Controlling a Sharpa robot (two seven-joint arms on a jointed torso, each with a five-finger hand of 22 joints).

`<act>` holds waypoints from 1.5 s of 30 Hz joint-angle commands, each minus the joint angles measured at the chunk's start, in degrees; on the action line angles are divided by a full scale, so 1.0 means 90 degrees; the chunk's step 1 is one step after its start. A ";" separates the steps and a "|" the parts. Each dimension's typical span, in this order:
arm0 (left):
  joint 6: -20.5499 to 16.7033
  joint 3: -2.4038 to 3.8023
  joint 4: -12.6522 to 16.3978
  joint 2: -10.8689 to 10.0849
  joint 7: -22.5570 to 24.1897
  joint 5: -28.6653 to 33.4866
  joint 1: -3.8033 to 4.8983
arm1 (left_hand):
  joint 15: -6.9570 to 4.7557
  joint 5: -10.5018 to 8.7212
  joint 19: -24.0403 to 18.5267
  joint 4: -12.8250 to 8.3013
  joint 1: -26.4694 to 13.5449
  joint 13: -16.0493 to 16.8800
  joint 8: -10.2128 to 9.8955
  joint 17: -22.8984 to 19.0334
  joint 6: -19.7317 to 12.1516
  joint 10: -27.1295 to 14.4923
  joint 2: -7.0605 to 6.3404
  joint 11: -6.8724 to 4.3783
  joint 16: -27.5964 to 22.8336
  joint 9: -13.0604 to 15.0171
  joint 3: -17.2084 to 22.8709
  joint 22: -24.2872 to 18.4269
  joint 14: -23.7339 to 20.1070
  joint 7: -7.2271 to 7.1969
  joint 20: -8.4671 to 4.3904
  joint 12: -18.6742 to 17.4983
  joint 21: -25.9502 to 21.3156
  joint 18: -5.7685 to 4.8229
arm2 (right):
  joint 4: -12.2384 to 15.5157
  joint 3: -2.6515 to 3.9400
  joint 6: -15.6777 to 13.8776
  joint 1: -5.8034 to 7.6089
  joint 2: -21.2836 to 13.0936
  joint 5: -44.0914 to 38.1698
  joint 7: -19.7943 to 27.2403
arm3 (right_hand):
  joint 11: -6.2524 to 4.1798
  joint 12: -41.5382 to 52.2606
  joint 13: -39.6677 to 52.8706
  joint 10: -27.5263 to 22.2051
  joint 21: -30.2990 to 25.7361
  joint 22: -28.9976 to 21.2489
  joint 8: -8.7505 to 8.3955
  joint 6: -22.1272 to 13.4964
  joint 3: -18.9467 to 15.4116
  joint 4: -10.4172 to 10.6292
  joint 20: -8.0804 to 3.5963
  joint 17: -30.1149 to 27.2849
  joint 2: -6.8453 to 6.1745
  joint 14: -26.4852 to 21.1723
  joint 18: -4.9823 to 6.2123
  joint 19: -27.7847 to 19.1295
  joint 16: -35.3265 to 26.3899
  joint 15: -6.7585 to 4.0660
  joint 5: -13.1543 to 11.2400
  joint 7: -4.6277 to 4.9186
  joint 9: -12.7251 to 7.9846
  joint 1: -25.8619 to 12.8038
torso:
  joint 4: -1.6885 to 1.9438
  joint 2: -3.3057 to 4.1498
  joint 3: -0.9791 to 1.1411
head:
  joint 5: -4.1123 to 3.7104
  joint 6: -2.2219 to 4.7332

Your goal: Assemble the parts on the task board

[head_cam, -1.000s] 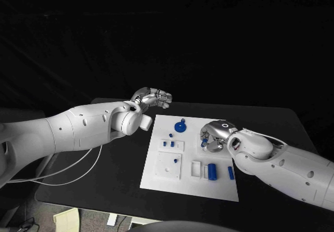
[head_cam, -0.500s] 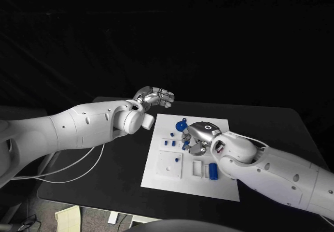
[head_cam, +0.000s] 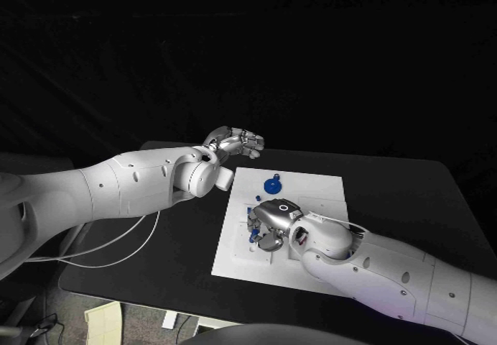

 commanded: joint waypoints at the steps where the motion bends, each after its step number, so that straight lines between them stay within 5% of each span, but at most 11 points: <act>1: -0.0002 0.0007 0.0018 0.0018 0.0059 0.0030 0.0012 | 0.0002 0.0011 0.0059 0.0020 0.0055 -0.0008 0.0044 0.0010 -0.0052 -0.0034 -0.0009 0.0014 -0.0024 -0.0007 -0.0011 0.0006 0.0046 -0.0007 0.0007 -0.0026 -0.0023 0.0044 | -0.0049 -0.0019 0.0034 -0.0012 0.0034 -0.0191 0.0088 | -0.0002 0.0022 0.0007 0.0018 0.0037 0.0080 0.0014 0.0022 0.0032 -0.0009 -0.0024 -0.0009 0.0050 -0.0042 0.0440 0.0010 0.0023 -0.0068 -0.0009 -0.0002 0.0008 0.0014 | -0.0012 0.0000 0.0003 | 0.0023 -0.0020; 15: 0.0011 0.0007 0.0010 0.0038 0.0052 0.0030 0.0012 | 0.0002 0.0010 0.0060 0.0021 0.0055 -0.0008 0.0045 0.0020 -0.0053 -0.0035 -0.0009 0.0015 -0.0031 -0.0007 -0.0012 0.0008 0.0047 -0.0006 0.0008 -0.0025 -0.0026 0.0044 | -0.0289 -0.0150 0.0048 -0.0153 0.0201 -0.0264 0.0093 | -0.0001 0.0027 0.0016 0.0012 0.0041 0.0081 0.0013 0.0022 0.0027 -0.0032 -0.0027 -0.0011 0.0067 -0.0041 0.0440 0.0007 0.0023 -0.0067 -0.0009 -0.0002 0.0011 0.0010 | -0.0011 0.0004 0.0024 | 0.0056 -0.0065; 39: 0.0031 0.0007 0.0013 0.0043 0.0041 0.0030 0.0012 | 0.0003 0.0008 0.0062 0.0026 0.0053 -0.0009 0.0046 0.0034 -0.0056 -0.0038 -0.0009 0.0016 -0.0042 -0.0009 -0.0015 0.0010 0.0048 -0.0004 0.0009 -0.0025 -0.0032 0.0043 | -0.0518 -0.0212 0.0258 -0.0194 0.0288 -0.0522 0.0040 | -0.0003 0.0036 0.0033 0.0006 0.0048 0.0082 0.0015 0.0026 0.0020 -0.0081 -0.0033 -0.0015 0.0083 -0.0038 0.0440 0.0006 0.0025 -0.0069 -0.0009 -0.0004 0.0017 0.0009 | -0.0016 -0.0002 0.0008 | 0.0089 -0.0111; 45: 0.0032 0.0007 0.0015 0.0049 0.0042 0.0030 0.0012 | 0.0003 0.0008 0.0063 0.0026 0.0053 -0.0009 0.0046 0.0036 -0.0056 -0.0038 -0.0009 0.0016 -0.0043 -0.0009 -0.0015 0.0011 0.0048 -0.0004 0.0009 -0.0025 -0.0032 0.0042 | -0.0521 -0.0281 0.0219 -0.0194 0.0321 -0.0534 0.0049 | -0.0002 0.0036 0.0034 0.0004 0.0048 0.0082 0.0015 0.0026 0.0019 -0.0084 -0.0033 -0.0015 0.0083 -0.0038 0.0440 0.0005 0.0025 -0.0068 -0.0009 -0.0004 0.0017 0.0008 | -0.0016 0.0001 0.0007 | 0.0091 -0.0116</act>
